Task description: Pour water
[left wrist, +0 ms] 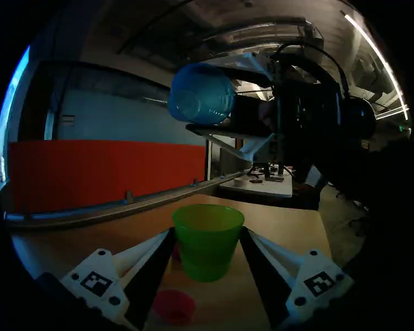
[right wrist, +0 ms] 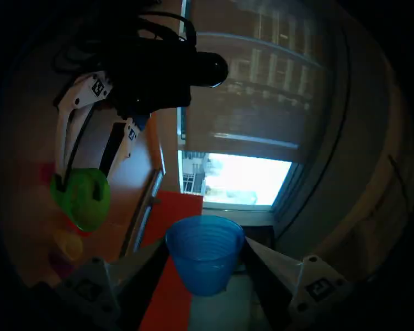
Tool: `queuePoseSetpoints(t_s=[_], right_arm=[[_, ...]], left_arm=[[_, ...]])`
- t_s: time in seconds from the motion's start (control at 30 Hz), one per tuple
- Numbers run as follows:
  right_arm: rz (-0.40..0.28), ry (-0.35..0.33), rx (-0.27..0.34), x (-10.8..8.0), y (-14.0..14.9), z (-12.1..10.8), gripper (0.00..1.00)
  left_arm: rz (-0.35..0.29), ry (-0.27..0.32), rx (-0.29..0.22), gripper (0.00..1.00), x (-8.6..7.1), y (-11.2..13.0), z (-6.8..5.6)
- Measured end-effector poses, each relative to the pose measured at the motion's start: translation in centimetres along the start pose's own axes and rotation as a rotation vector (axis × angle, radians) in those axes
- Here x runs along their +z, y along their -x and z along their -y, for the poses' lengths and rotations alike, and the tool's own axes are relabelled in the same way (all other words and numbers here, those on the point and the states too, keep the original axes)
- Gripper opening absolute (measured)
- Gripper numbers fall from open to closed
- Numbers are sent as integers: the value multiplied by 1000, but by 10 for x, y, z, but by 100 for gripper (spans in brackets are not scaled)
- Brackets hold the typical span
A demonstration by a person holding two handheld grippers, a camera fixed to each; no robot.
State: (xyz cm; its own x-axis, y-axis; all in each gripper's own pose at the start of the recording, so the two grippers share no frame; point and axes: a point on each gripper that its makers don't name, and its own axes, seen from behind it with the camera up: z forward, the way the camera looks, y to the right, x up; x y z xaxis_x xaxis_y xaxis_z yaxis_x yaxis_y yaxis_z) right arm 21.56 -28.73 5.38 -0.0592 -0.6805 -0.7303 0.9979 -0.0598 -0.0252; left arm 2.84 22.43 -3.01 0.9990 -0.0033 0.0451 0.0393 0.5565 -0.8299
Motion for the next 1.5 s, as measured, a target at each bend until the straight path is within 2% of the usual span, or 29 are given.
queuePoseSetpoints(t_s=[0.17,0.33,0.67,0.83,1.07,1.27,1.37,1.5], right_arm=[[-3,10,50,-1,-1,-1,90],[-10,18,176,-5,-2,0,90],[-15,41,541,-21,6,4,90],[-6,38,736,-30,12,19,90],[4,21,1044,-42,17,39,90],[23,-27,1302,-49,18,62,90],[29,-59,1409,-52,17,74,90],[38,-80,1511,-55,19,83,90]], left_arm=[[0,-3,1,84,0,0,2],[-1,-3,-2,83,-1,0,2],[-1,-6,0,84,-2,-3,2],[-1,-3,1,83,-2,-4,0],[3,-4,2,84,-1,-3,0],[9,-3,2,84,0,-2,-2],[15,-2,4,84,1,-1,-2],[24,-1,7,84,2,1,-3]])
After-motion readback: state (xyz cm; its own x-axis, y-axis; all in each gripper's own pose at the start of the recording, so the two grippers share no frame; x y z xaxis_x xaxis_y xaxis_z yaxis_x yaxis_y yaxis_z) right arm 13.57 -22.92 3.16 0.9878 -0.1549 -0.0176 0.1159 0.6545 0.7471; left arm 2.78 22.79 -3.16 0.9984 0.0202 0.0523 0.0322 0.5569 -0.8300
